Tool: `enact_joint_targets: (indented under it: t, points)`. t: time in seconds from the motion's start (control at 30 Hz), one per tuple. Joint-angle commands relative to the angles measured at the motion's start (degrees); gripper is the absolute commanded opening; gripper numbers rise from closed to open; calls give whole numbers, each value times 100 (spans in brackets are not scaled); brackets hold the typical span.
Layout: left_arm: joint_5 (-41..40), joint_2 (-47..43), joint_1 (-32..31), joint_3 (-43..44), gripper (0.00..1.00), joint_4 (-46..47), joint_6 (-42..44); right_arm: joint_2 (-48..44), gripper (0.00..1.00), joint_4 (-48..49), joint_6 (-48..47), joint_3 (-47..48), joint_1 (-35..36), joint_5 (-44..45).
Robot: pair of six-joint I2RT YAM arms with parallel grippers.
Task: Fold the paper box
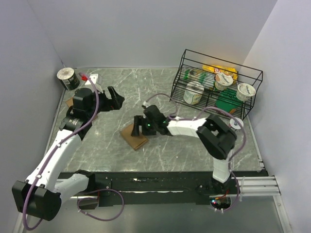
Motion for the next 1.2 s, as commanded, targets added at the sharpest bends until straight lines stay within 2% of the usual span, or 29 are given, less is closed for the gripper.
enact_joint_targets:
  t: [0.0,0.23,0.33,0.4,0.47,0.67,0.83,0.87,1.0,1.07,1.17]
  points:
    - [130,-104,243,284,96,-796,487,784,83,318,267,1139,303,206]
    - [296,-148,550,144,96,-577,593,2016,83,-7,452,3238,654,57]
    - [428,-113,718,65,96,-515,592,2333,83,-95,513,3758,734,30]
    - [367,-165,788,21,96,-480,654,2282,84,-51,487,3761,734,48]
    - [271,-262,806,-23,96,-393,724,2045,88,71,365,3358,681,354]
    - [113,-727,893,-181,96,-94,558,167,100,959,-250,1276,6,688]
    - [-608,-1377,964,-532,96,302,259,-1732,100,1925,-1146,-1041,-768,952]
    - [-608,-1465,973,-585,96,355,285,-2423,100,1927,-1330,-1300,-952,1049]
    - [-644,-1869,973,-805,96,601,320,-4167,100,1418,-2446,-2188,-1234,1891]
    - [-661,-1949,964,-823,96,645,285,-5140,100,1059,-2650,-2558,-1322,2103]
    - [-959,-1994,973,-823,96,619,250,-6126,100,689,-2984,-2849,-1559,2333]
